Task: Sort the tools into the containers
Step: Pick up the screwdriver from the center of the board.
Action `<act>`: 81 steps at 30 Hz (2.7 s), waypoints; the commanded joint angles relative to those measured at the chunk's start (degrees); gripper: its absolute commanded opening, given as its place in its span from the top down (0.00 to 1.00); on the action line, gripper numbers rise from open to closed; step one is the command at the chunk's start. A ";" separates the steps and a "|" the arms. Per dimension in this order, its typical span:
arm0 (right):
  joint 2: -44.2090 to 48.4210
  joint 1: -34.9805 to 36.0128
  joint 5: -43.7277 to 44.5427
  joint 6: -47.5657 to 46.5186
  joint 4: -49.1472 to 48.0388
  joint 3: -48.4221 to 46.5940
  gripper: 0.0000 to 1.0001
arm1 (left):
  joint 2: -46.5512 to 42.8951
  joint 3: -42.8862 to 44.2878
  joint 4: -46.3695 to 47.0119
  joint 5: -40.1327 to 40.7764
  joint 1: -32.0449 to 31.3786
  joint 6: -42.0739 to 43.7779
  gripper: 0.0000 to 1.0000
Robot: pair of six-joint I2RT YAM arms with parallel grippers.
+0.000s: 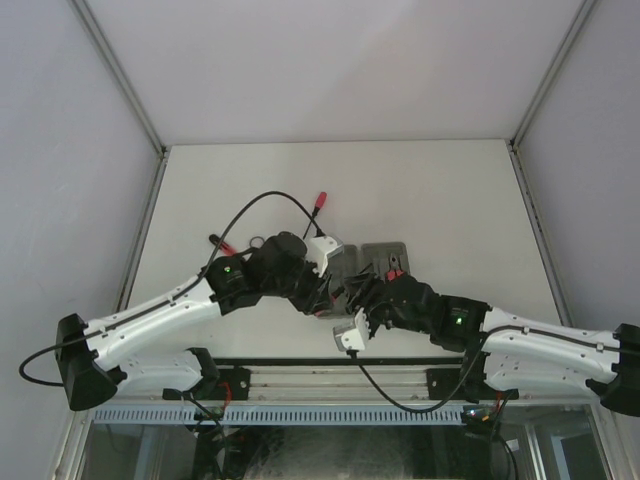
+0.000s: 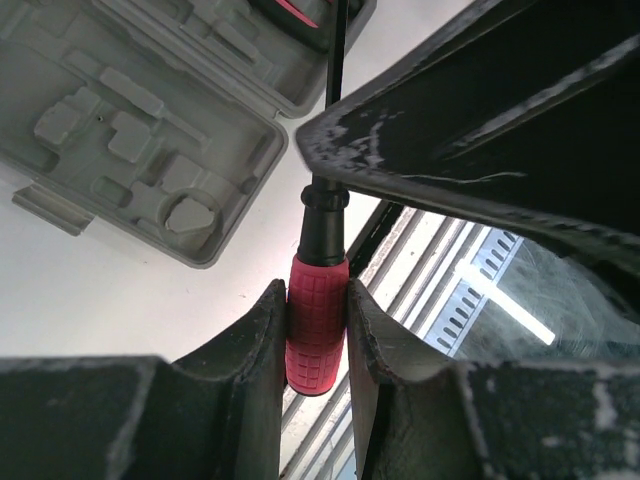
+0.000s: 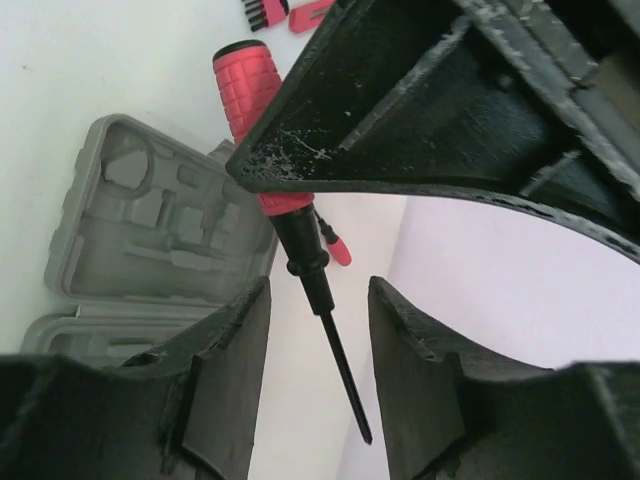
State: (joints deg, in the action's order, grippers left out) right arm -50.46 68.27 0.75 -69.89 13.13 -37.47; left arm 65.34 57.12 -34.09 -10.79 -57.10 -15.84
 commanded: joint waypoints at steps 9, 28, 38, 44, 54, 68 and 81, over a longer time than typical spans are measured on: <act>-4.92 2.47 3.47 -4.52 1.42 -4.02 0.85 | -0.17 0.00 -0.62 -1.15 -1.08 1.55 0.98; -1.31 1.48 3.56 1.26 2.97 -4.06 1.00 | -7.08 -1.74 4.06 3.55 -1.08 -1.07 0.32; 4.09 -0.13 -0.29 22.11 -4.45 0.40 1.00 | -13.60 -2.60 8.32 13.29 -1.03 -6.52 0.23; 9.32 -0.49 2.58 37.87 -15.07 6.88 1.00 | -17.29 -2.52 9.76 20.89 -0.99 -10.01 0.19; 12.04 -0.12 7.95 60.25 -24.81 10.03 1.00 | -21.25 -3.72 15.38 22.44 -0.99 -15.41 0.15; 10.99 2.90 21.84 81.16 -41.08 13.28 1.00 | -20.68 -6.38 25.14 17.33 -0.99 -20.63 0.11; 11.70 3.17 16.04 89.10 -39.68 12.79 1.00 | -16.41 -3.61 28.58 16.03 -0.99 -18.87 0.12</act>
State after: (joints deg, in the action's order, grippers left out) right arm -39.42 70.83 20.05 15.40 -24.71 -24.12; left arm 47.66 51.33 -8.34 5.78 -58.06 -35.88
